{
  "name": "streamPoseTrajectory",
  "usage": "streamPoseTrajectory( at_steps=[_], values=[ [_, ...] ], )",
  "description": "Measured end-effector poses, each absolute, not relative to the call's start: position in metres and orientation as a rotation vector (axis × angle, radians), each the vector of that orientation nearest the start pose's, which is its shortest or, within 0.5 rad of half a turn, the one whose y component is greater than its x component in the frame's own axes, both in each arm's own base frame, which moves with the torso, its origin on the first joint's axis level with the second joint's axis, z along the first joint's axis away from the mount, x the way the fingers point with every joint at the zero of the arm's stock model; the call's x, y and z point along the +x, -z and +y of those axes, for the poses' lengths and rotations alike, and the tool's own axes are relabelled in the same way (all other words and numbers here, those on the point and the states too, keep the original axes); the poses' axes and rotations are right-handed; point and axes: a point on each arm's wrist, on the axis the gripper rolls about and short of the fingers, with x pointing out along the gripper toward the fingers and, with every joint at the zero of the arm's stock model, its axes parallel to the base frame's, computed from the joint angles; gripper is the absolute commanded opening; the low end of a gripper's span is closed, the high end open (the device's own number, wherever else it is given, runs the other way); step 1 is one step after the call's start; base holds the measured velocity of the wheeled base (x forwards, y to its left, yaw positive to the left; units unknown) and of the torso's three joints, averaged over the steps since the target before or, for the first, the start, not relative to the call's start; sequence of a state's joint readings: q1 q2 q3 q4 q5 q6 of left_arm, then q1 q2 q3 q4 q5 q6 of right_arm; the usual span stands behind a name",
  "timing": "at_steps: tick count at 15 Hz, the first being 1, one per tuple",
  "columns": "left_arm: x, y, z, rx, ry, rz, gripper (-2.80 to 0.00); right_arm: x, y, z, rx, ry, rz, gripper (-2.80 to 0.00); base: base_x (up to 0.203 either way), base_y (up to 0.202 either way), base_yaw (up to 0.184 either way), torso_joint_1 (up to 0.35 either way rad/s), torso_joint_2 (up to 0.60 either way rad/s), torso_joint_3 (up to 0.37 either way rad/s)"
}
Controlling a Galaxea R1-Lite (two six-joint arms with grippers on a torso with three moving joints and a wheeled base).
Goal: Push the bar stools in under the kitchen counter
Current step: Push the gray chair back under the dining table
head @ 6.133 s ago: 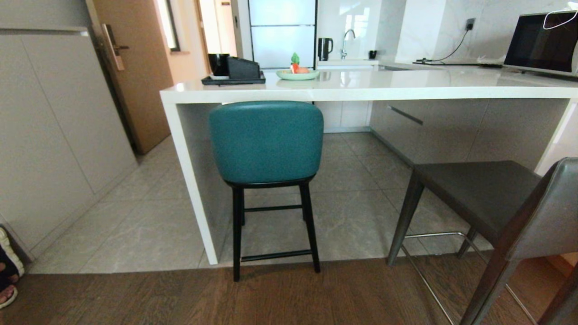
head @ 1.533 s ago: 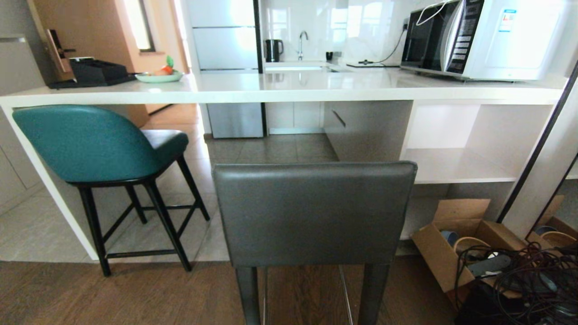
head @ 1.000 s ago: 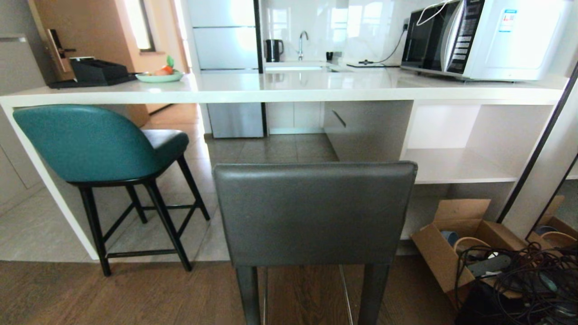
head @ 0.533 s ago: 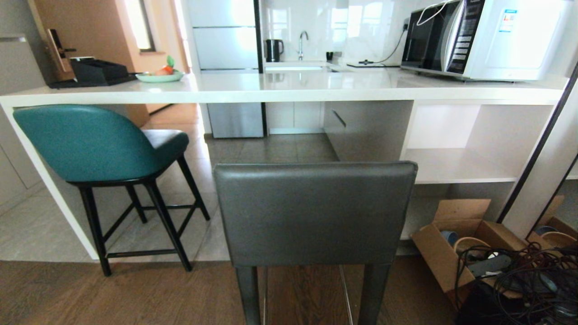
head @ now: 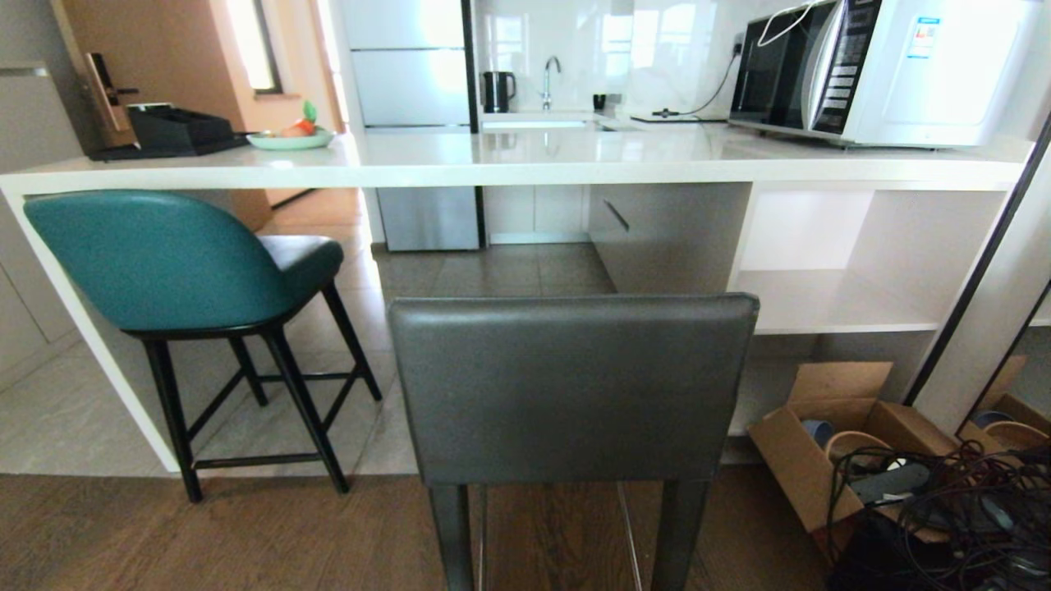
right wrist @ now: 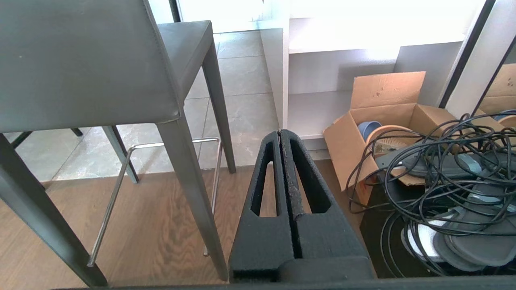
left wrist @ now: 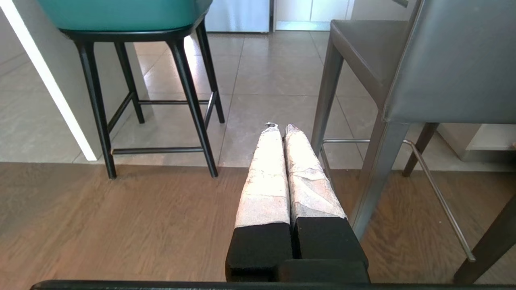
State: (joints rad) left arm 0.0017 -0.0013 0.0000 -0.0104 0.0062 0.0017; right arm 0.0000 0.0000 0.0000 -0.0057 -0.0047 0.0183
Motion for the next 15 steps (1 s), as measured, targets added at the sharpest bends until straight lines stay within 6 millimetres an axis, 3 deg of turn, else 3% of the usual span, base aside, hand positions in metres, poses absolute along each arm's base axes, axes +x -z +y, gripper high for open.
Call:
streamPoseTrajectory(
  at_steps=[15],
  values=[
    [-0.0229,-0.0765,0.0001,-0.003,-0.007,-0.012,-2.80,-0.0228,-0.0760,-0.0001,0.018,0.004,-0.005,-2.80,0.000,0.000,0.000,0.000,0.00,0.000]
  ],
)
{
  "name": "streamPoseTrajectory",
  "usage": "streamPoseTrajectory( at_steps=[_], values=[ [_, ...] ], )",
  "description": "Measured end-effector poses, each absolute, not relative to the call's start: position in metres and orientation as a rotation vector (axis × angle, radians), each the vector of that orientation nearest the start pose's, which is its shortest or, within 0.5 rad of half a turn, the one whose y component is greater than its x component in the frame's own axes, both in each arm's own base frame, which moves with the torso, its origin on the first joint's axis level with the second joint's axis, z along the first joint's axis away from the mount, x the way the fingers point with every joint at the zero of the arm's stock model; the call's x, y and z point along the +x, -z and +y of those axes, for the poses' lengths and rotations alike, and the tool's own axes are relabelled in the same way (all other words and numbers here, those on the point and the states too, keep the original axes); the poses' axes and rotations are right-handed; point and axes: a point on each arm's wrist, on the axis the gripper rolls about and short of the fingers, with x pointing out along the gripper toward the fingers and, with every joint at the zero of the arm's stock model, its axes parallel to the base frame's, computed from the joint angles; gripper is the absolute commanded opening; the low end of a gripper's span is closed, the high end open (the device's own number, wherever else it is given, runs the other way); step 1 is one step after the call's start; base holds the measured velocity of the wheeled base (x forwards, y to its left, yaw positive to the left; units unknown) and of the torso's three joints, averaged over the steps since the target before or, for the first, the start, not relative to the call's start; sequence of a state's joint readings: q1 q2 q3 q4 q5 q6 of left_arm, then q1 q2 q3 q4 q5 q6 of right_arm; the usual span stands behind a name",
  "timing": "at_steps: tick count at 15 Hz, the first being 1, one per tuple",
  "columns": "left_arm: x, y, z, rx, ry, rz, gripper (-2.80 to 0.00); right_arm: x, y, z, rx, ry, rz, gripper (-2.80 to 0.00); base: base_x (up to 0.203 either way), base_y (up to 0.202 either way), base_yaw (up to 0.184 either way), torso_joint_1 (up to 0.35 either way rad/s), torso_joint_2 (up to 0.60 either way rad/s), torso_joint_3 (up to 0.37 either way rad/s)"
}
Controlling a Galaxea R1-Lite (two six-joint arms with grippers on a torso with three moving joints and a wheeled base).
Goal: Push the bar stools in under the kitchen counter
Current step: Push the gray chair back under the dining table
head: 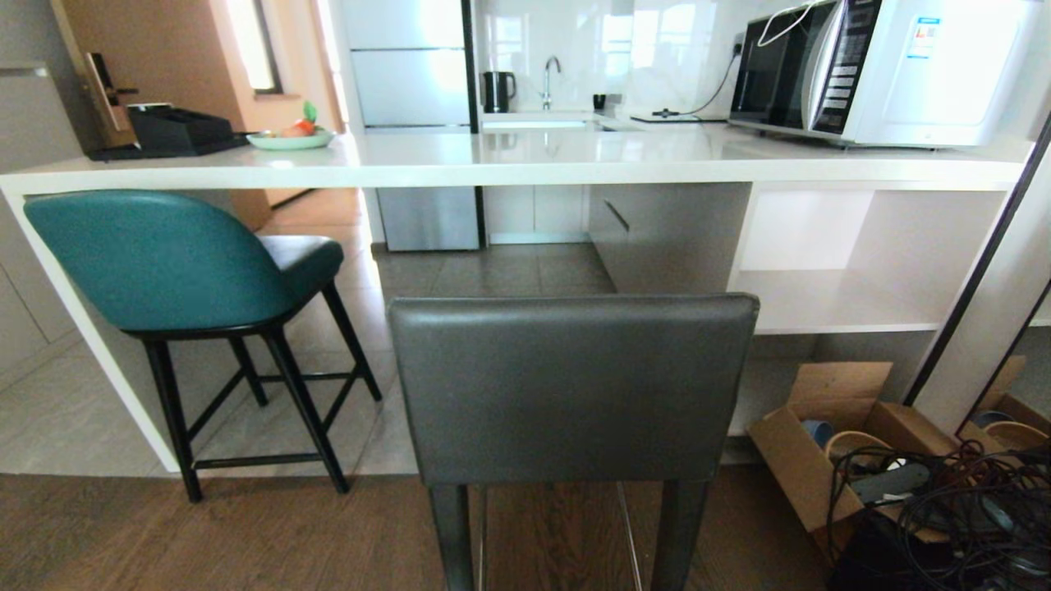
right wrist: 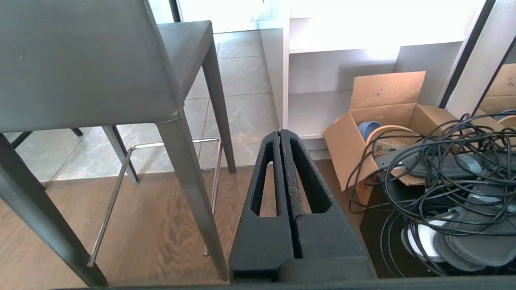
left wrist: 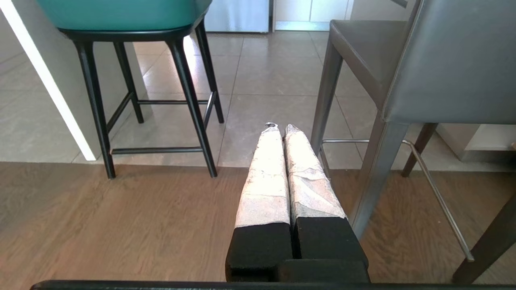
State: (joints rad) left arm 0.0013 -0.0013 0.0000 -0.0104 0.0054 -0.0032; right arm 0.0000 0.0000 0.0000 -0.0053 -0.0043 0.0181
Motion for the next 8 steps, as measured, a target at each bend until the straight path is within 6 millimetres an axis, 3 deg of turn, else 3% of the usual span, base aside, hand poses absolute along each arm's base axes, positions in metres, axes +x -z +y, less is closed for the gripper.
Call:
streamPoseTrajectory(
  at_steps=[2,5,8],
  values=[
    [-0.0229,-0.0765,0.0001,-0.004,-0.007,-0.012,-2.80,-0.0228,-0.0761,-0.0001,0.018,0.005,-0.006,-2.80,0.000,0.000,0.000,0.000,0.00,0.000],
    [-0.0229,-0.0765,0.0001,-0.004,-0.007,-0.012,-2.80,-0.0228,-0.0760,-0.0001,0.018,0.004,-0.005,-2.80,0.154,0.000,0.004,0.005,0.01,0.003],
    [-0.0229,-0.0765,0.0001,-0.004,-0.007,-0.012,-2.80,-0.0228,-0.0761,-0.0001,0.018,0.004,-0.006,-2.80,0.019,0.000,0.000,0.002,0.00,0.001]
  ],
)
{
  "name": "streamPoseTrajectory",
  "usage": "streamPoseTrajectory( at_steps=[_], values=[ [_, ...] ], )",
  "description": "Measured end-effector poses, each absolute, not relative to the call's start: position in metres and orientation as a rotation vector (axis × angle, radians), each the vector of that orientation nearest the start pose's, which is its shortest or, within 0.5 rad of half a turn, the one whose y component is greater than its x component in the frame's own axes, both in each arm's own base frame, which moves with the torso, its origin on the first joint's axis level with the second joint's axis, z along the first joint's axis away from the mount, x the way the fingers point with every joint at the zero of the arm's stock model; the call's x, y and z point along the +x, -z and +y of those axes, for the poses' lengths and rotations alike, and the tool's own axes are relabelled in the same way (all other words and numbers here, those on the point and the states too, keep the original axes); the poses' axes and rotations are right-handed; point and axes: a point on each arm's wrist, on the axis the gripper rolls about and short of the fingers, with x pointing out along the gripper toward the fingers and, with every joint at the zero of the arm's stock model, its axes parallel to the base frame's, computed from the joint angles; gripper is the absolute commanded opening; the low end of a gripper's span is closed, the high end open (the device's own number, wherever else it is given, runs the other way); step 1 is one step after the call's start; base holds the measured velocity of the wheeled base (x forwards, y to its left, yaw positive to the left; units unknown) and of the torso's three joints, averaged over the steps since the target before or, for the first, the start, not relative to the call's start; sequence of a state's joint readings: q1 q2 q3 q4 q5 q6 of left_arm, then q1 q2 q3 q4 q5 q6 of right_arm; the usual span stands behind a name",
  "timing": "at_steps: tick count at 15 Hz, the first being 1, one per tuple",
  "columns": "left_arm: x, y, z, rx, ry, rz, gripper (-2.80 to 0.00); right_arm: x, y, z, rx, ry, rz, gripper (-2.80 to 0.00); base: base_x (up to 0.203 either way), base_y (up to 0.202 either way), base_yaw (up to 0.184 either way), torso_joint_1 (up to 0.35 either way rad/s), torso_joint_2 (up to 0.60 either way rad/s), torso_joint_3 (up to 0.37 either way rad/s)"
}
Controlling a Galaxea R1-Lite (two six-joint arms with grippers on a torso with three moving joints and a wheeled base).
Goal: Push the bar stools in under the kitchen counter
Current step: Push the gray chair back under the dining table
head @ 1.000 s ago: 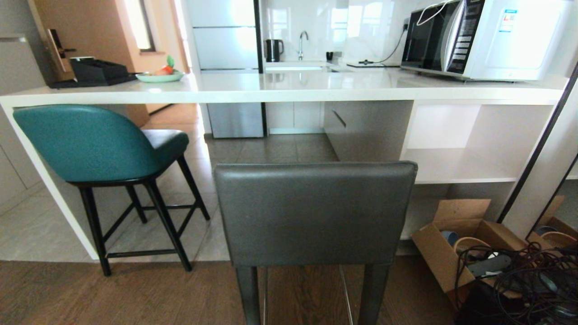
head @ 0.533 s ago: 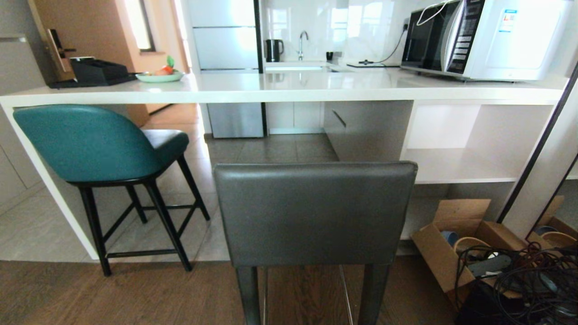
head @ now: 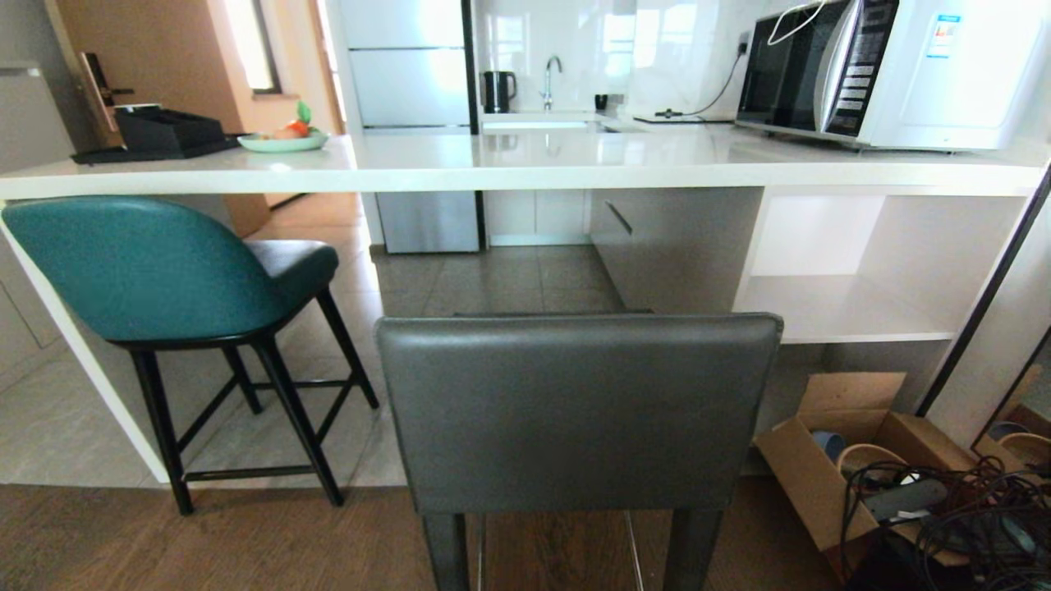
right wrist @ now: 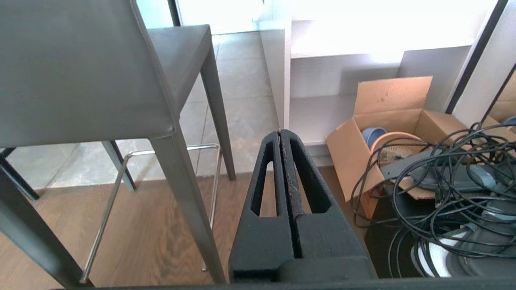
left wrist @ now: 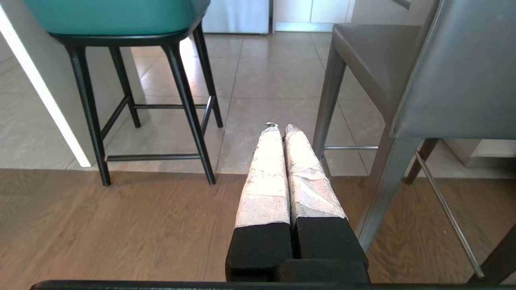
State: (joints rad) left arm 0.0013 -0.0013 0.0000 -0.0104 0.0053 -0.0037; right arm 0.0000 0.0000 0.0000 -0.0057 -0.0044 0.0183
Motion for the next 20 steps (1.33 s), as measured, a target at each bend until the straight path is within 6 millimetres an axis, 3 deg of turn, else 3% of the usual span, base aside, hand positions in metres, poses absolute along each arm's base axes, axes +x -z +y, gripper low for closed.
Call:
streamPoseTrajectory(
  at_steps=[20],
  values=[
    [-0.0229,-0.0752,0.0000,0.001,-0.007,0.002,-2.80,-0.0228,-0.0760,-0.0001,0.018,0.004,-0.005,-2.80,0.000,0.000,0.000,0.000,0.00,0.000]
  ],
)
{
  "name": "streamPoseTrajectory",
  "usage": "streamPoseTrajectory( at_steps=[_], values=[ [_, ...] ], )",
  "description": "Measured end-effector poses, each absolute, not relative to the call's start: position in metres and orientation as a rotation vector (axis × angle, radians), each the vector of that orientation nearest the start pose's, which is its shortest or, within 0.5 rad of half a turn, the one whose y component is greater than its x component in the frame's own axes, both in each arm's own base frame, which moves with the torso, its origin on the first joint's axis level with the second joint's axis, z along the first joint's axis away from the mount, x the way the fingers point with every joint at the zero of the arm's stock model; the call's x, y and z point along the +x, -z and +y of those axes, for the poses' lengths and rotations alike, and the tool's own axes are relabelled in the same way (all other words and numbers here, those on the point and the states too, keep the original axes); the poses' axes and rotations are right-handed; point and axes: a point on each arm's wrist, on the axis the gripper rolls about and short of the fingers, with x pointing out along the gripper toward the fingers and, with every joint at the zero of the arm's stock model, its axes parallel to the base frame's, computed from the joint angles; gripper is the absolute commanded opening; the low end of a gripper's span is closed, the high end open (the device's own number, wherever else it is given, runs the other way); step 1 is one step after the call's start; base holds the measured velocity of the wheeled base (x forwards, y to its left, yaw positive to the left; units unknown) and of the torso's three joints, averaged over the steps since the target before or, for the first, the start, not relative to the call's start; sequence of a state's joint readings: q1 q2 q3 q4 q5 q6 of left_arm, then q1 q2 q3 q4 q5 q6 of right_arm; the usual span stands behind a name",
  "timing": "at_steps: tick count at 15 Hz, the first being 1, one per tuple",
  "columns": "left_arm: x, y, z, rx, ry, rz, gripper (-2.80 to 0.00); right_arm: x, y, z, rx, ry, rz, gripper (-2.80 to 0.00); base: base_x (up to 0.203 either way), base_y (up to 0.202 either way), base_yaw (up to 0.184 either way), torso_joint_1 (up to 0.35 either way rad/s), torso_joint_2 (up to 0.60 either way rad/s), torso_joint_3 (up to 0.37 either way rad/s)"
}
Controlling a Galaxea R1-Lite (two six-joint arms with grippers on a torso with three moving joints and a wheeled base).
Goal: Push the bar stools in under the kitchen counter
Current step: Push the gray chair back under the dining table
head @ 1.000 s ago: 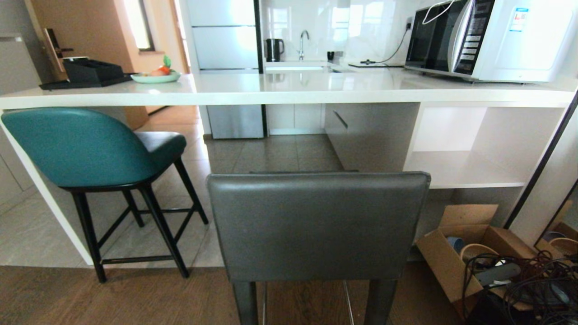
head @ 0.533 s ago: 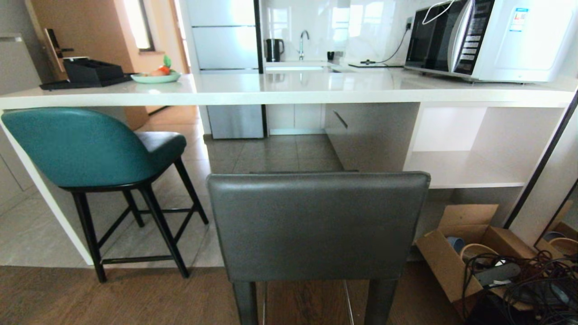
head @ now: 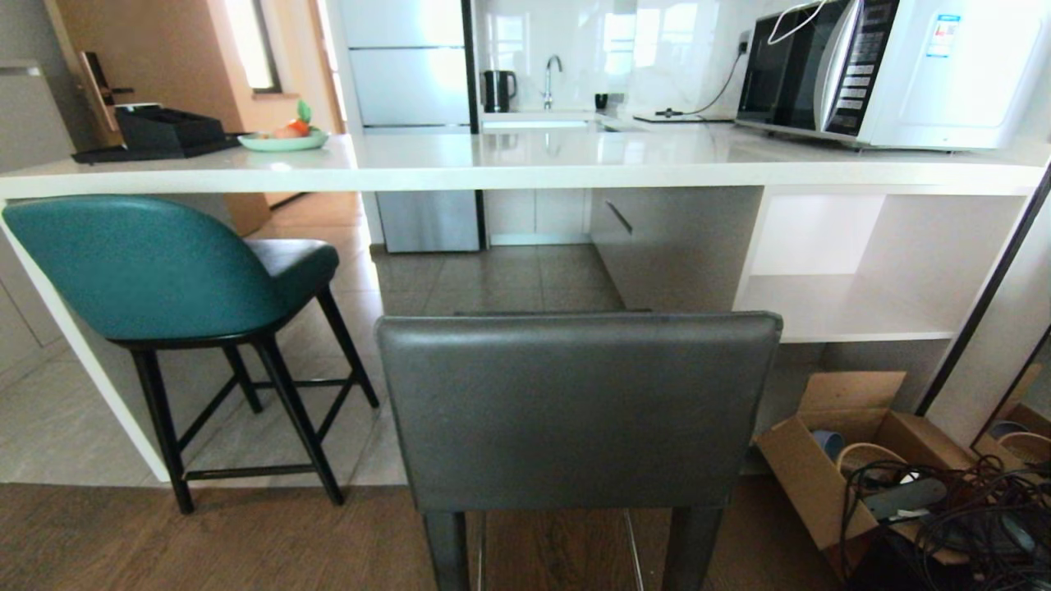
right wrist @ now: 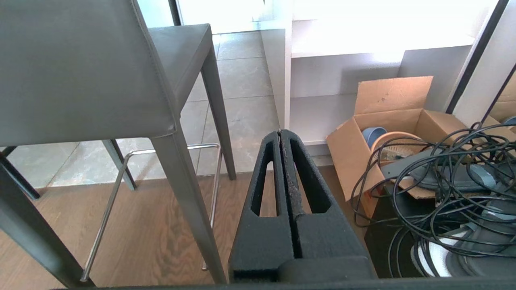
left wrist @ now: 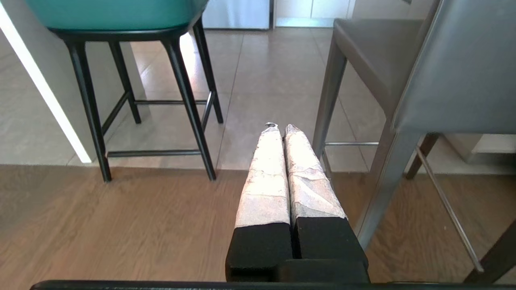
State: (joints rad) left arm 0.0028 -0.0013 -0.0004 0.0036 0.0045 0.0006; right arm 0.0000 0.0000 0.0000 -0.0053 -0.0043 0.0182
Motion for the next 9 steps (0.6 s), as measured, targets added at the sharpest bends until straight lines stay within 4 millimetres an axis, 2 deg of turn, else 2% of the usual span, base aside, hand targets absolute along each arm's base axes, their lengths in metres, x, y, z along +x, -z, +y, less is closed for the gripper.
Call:
streamPoseTrajectory(
  at_steps=[7,9],
  values=[
    [-0.023,-0.076,0.000,0.000,-0.009,-0.008,-2.80,-0.023,-0.077,0.000,0.016,0.005,-0.011,-2.80,0.000,0.000,0.000,0.000,0.00,0.000],
    [-0.025,-0.085,0.000,0.000,-0.004,-0.032,-2.80,-0.027,-0.090,0.000,0.027,0.009,-0.047,-2.80,0.000,0.000,0.000,0.000,0.00,0.000]
  ],
)
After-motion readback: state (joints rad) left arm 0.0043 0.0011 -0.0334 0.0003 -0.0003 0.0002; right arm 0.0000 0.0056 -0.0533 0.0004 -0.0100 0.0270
